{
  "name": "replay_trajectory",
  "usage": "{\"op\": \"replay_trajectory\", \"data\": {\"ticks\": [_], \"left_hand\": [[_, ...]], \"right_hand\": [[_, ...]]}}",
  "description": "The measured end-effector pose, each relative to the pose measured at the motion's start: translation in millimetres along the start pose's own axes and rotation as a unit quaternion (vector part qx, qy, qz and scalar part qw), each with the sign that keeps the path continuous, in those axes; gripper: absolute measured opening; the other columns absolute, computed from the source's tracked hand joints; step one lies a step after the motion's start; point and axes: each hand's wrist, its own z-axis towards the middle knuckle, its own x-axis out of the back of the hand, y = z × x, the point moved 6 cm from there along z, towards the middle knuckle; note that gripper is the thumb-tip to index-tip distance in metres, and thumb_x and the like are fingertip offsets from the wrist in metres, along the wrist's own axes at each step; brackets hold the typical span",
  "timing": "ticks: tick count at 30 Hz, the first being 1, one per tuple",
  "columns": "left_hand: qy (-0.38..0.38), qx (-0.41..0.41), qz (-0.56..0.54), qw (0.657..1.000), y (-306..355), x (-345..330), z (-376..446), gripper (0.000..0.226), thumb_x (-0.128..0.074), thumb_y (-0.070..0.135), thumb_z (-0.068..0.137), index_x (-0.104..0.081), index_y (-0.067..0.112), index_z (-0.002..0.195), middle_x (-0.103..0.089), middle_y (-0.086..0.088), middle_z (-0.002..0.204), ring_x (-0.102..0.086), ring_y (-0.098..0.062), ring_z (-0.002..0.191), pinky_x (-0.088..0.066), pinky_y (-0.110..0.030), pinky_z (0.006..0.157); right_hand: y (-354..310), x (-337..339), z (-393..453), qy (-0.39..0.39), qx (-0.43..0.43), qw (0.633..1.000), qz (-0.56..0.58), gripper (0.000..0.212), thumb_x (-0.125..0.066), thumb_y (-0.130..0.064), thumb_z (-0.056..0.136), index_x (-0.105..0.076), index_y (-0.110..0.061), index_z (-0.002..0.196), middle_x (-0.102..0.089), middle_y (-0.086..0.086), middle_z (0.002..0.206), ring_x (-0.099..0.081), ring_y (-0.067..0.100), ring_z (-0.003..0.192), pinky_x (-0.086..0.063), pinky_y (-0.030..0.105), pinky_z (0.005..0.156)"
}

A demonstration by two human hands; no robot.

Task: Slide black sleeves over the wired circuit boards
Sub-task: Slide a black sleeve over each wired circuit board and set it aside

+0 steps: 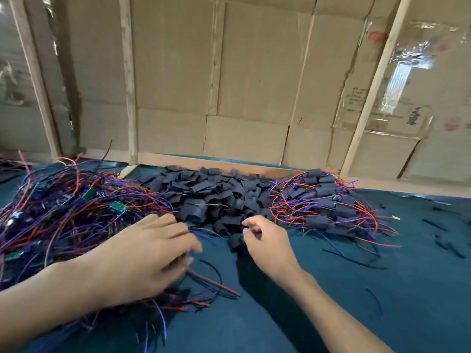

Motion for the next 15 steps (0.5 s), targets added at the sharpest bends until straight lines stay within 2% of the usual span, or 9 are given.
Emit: {"op": "replay_trajectory", "data": {"ticks": [2, 4, 6, 8, 10, 12, 13, 15], "left_hand": [[-0.009, -0.03, 0.037, 0.999, 2, -1, -32, 0.022, -0.042, 0.051, 0.098, -0.057, 0.041, 0.111, -0.051, 0.02, 0.096, -0.051, -0.009, 0.091, -0.041, -0.027, 0.078], [-0.029, -0.013, 0.055, 0.998, -4, -4, -58, 0.025, -0.04, 0.054, 0.097, -0.057, 0.04, 0.11, -0.05, 0.02, 0.095, -0.051, -0.01, 0.089, -0.038, -0.026, 0.078], [-0.025, 0.011, 0.069, 0.997, -21, -4, -63, 0.03, -0.041, 0.053, 0.095, -0.06, 0.036, 0.111, -0.054, 0.018, 0.099, -0.054, -0.013, 0.091, -0.042, -0.027, 0.081], [-0.027, 0.033, 0.081, 0.996, -34, -7, -55, 0.036, -0.044, 0.051, 0.093, -0.064, 0.03, 0.116, -0.058, 0.013, 0.108, -0.055, -0.016, 0.095, -0.046, -0.03, 0.088], [-0.029, 0.048, 0.087, 0.995, -38, -16, -42, 0.035, -0.055, 0.044, 0.094, -0.066, 0.025, 0.12, -0.06, 0.008, 0.116, -0.053, -0.02, 0.101, -0.05, -0.038, 0.09], [-0.037, 0.069, 0.075, 0.994, -31, -25, -25, 0.036, -0.063, 0.039, 0.093, -0.064, 0.025, 0.126, -0.057, 0.007, 0.126, -0.048, -0.024, 0.11, -0.048, -0.043, 0.094], [-0.051, 0.073, 0.069, 0.994, -27, -30, -15, 0.038, -0.06, 0.041, 0.095, -0.061, 0.028, 0.131, -0.053, 0.009, 0.131, -0.043, -0.023, 0.115, -0.043, -0.042, 0.098], [-0.123, 0.048, 0.054, 0.99, -16, -43, 5, 0.04, -0.052, 0.045, 0.099, -0.053, 0.035, 0.138, -0.049, 0.012, 0.133, -0.036, -0.019, 0.119, -0.036, -0.037, 0.104]], "right_hand": [[-1, 1, 5, 0.021, 0.028, 0.997, -0.069, 0.016, -0.061, -0.02, 0.095, -0.069, -0.025, 0.109, -0.065, -0.013, 0.096, -0.063, 0.004, 0.09, -0.052, 0.03, 0.087], [0, 1, 9, 0.037, 0.051, 0.991, -0.12, 0.018, -0.06, -0.023, 0.097, -0.067, -0.022, 0.113, -0.063, -0.005, 0.108, -0.064, 0.014, 0.099, -0.053, 0.039, 0.091], [-6, -3, 12, 0.046, 0.083, 0.976, -0.195, 0.026, -0.058, -0.032, 0.098, -0.063, -0.025, 0.123, -0.059, -0.004, 0.121, -0.061, 0.019, 0.111, -0.053, 0.04, 0.089], [-12, -13, 11, 0.03, 0.119, 0.952, -0.281, 0.041, -0.052, -0.042, 0.1, -0.053, -0.029, 0.139, -0.052, -0.007, 0.137, -0.051, 0.021, 0.122, -0.052, 0.04, 0.089], [-12, -24, 10, -0.01, 0.156, 0.926, -0.343, 0.05, -0.046, -0.045, 0.102, -0.043, -0.028, 0.149, -0.048, -0.006, 0.147, -0.045, 0.027, 0.125, -0.047, 0.042, 0.094], [-8, -30, 9, -0.041, 0.176, 0.906, -0.382, 0.044, -0.043, -0.043, 0.105, -0.052, -0.026, 0.144, -0.055, -0.004, 0.145, -0.048, 0.031, 0.122, -0.042, 0.041, 0.099], [-7, -29, 8, -0.042, 0.177, 0.904, -0.387, 0.039, -0.043, -0.042, 0.105, -0.061, -0.027, 0.136, -0.06, -0.005, 0.139, -0.051, 0.032, 0.12, -0.04, 0.042, 0.099], [-9, -24, 5, -0.013, 0.177, 0.916, -0.36, 0.03, -0.05, -0.042, 0.102, -0.072, -0.026, 0.116, -0.069, -0.005, 0.121, -0.055, 0.032, 0.111, -0.042, 0.043, 0.095]]}}
